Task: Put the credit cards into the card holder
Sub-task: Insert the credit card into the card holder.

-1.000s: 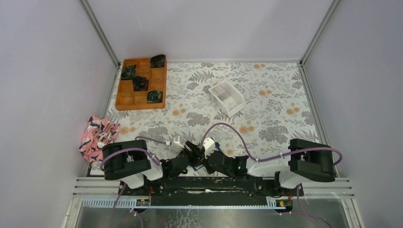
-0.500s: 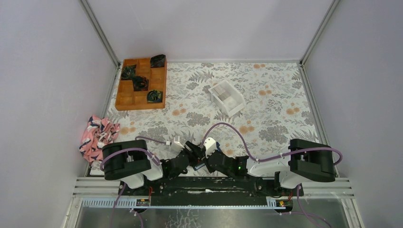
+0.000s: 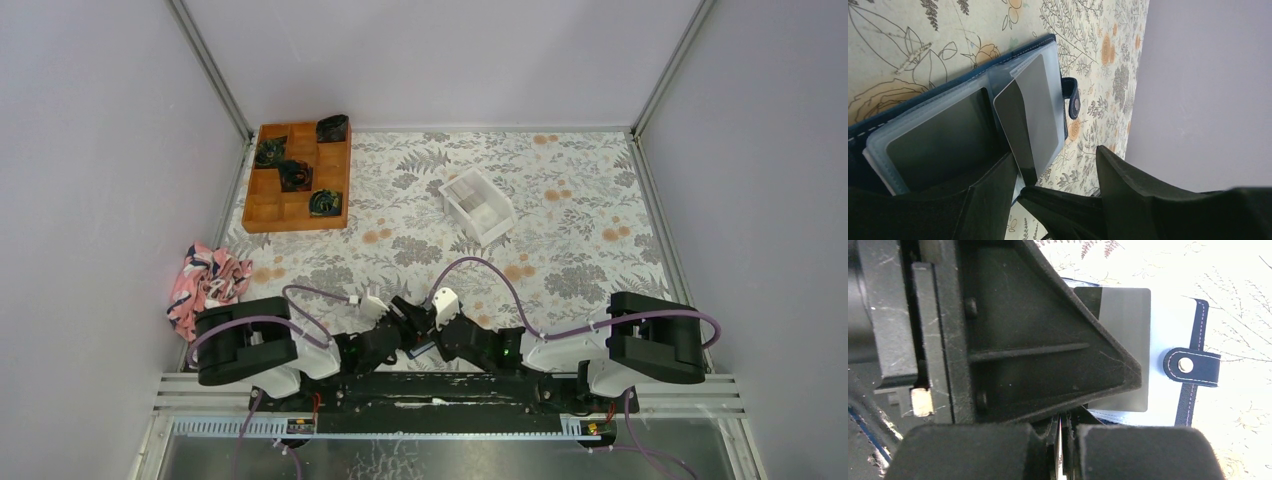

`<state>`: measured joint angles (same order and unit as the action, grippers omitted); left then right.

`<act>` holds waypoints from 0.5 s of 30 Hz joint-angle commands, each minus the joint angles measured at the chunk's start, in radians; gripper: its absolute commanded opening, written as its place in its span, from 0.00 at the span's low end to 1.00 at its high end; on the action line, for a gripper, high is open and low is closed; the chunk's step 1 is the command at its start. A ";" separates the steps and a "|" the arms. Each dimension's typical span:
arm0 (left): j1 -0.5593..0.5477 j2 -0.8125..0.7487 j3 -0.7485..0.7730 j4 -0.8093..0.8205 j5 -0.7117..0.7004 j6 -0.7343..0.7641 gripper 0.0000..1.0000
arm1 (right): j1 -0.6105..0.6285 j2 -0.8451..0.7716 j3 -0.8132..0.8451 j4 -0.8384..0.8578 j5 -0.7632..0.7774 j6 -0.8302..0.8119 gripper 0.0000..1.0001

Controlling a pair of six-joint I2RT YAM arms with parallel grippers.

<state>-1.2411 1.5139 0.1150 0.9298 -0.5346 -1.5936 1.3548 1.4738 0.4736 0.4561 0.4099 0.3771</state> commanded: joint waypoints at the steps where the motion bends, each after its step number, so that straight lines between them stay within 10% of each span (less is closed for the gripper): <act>1: -0.020 -0.074 0.047 -0.231 -0.006 0.048 0.65 | -0.024 -0.026 -0.002 0.063 0.046 -0.012 0.00; 15: -0.056 -0.160 0.172 -0.583 -0.086 0.078 0.69 | -0.044 -0.019 -0.008 0.093 0.012 -0.019 0.00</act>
<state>-1.2648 1.3563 0.2569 0.4377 -0.6216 -1.5677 1.3251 1.4727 0.4507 0.4633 0.4084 0.3706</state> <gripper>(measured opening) 0.680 0.014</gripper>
